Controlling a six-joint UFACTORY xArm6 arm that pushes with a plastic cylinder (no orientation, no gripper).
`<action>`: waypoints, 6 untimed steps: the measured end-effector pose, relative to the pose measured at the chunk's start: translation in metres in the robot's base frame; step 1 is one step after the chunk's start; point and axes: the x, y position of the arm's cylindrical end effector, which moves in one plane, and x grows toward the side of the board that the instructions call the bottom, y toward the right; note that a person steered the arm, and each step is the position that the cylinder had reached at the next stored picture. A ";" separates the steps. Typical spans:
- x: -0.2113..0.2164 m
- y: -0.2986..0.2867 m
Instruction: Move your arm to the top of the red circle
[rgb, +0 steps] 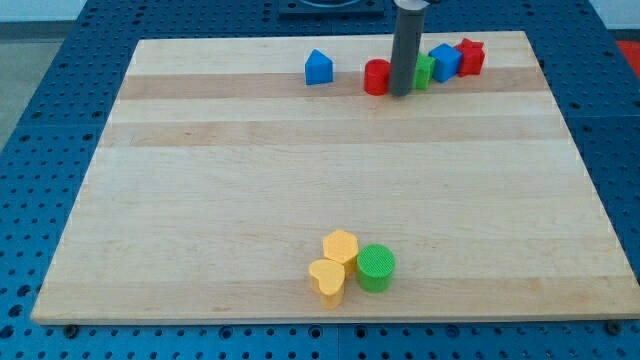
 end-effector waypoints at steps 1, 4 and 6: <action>-0.004 -0.029; 0.024 -0.035; 0.062 -0.124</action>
